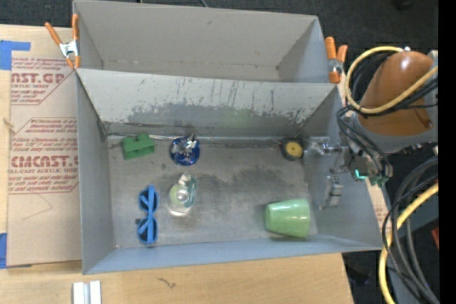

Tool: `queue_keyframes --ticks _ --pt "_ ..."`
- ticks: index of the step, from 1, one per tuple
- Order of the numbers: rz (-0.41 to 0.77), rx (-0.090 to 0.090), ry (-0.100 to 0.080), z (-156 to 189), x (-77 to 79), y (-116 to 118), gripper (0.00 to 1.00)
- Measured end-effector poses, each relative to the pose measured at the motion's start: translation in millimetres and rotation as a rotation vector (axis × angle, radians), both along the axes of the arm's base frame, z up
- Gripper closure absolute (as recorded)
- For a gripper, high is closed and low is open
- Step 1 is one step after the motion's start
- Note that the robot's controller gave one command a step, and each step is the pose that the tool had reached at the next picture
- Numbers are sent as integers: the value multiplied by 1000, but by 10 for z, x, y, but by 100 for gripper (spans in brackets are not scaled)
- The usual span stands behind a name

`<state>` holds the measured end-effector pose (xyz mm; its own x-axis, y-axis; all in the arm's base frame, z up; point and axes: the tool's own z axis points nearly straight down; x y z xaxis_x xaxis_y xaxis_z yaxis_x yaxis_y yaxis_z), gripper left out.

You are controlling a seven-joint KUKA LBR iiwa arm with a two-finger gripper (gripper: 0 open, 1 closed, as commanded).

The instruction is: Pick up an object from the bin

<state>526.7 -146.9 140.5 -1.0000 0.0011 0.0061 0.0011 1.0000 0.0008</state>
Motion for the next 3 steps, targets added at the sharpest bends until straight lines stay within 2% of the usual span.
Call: queue_keyframes --ticks 1,2,3 --pt "167 1 -7 -650 -401 416 0" --pt "166 0 -7 -639 -396 408 100" --pt "166 -1 -12 -635 -384 410 0"
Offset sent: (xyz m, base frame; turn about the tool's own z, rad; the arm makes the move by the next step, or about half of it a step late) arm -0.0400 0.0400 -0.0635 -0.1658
